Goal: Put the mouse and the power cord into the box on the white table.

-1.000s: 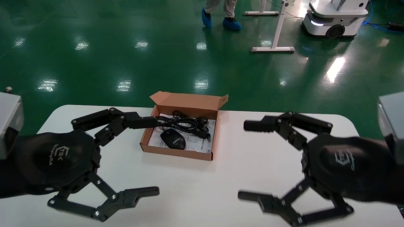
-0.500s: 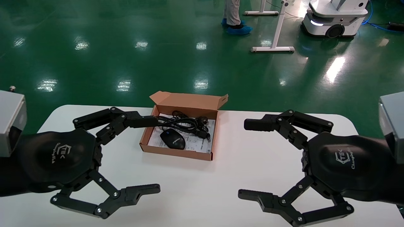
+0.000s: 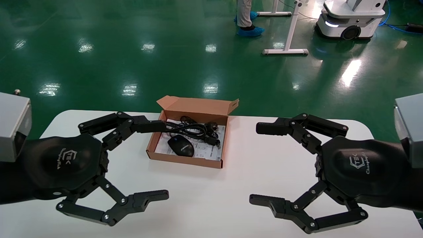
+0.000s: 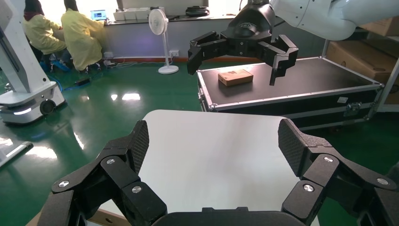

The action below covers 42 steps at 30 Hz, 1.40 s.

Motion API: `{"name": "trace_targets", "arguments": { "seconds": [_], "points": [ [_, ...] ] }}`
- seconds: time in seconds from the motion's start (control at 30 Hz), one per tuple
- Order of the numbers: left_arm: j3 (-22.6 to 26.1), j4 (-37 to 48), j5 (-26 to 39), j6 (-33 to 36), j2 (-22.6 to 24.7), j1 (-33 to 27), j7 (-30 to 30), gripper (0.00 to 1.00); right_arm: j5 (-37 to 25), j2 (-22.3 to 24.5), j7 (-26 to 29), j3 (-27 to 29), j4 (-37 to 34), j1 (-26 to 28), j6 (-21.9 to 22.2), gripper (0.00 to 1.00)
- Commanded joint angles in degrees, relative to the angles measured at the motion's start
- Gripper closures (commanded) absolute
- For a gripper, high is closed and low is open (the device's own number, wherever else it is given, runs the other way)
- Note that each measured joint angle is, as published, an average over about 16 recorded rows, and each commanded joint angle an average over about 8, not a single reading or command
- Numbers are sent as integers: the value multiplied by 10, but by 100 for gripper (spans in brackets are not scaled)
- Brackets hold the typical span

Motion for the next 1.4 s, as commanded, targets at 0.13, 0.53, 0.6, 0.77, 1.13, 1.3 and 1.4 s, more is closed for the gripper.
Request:
{"name": "trace_targets", "arguments": {
  "seconds": [0.13,0.53,0.6,0.77,1.13,1.3,1.4],
  "points": [
    [1,1,1,0,1,-1,0,0,-1,0,-1,-1,-1,1,0,0],
    [1,2,1,-1,1,-1,1,0,-1,-1,-1,-1,-3,2,1,0],
    [1,2,1,-1,1,-1,1,0,-1,-1,-1,-1,-3,2,1,0],
    [2,2,2,-1,1,-2,1,0,-2,-1,-2,-1,-3,2,1,0],
    [2,3,2,-1,2,-2,1,0,-2,-1,-2,-2,-3,2,1,0],
    [2,3,2,-1,2,-2,1,0,-2,-1,-2,-2,-3,2,1,0],
    [2,3,2,-1,2,-2,1,0,-2,-1,-2,-2,-4,2,1,0]
  ]
}}
